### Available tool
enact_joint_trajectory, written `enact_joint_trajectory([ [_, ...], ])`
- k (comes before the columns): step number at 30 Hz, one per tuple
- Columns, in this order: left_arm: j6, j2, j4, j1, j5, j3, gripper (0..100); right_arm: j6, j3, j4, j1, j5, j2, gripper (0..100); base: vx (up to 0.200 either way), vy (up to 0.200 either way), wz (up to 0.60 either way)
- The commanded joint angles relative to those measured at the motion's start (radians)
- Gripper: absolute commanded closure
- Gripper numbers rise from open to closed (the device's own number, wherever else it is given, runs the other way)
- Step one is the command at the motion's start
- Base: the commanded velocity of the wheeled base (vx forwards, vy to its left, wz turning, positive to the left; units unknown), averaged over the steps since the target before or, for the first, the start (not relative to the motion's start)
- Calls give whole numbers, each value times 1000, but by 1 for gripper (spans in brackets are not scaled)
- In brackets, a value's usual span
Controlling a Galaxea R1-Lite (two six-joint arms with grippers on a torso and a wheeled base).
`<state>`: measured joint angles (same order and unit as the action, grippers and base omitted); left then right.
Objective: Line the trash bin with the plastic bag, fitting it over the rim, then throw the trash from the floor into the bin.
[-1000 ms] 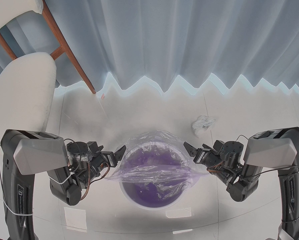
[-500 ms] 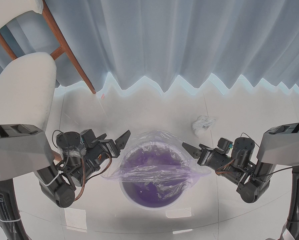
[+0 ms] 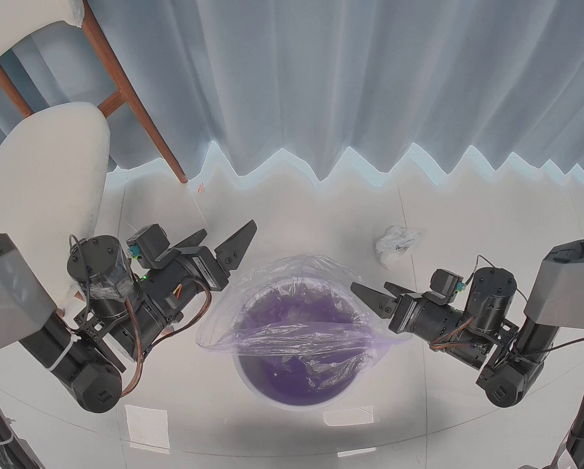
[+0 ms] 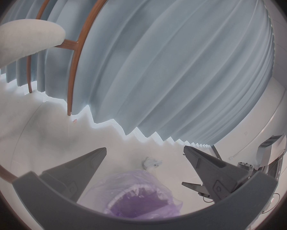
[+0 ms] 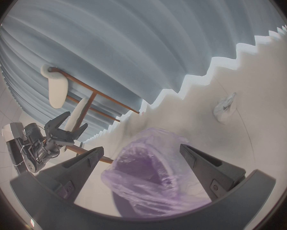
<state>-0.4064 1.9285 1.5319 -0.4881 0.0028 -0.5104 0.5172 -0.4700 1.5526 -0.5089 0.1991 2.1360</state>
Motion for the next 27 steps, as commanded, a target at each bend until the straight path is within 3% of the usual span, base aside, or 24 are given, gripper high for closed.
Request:
enact_joint_trajectory([
  [1, 0, -109, -45, -50, -6, 24, 0, -6, 57, 15, -40, 14, -91, 0, 0, 0, 0],
  [12, -3, -246, -305, -109, -7, 23, 0, -3, 73, -23, -105, 22, -166, 0, 0, 0, 0],
  [15, -12, -253, -343, -126, -9, 27, 0, 0, 65, -143, -123, 22, -228, 0, 0, 0, 0],
  [22, -38, -218, -457, -138, -9, 41, 0, 18, -29, -568, -155, 17, -327, 0, 0, 0, 0],
  [27, -42, -166, -443, -138, -21, 66, 0, 18, -39, -631, -155, 16, -326, 0, 0, 0, 0],
])
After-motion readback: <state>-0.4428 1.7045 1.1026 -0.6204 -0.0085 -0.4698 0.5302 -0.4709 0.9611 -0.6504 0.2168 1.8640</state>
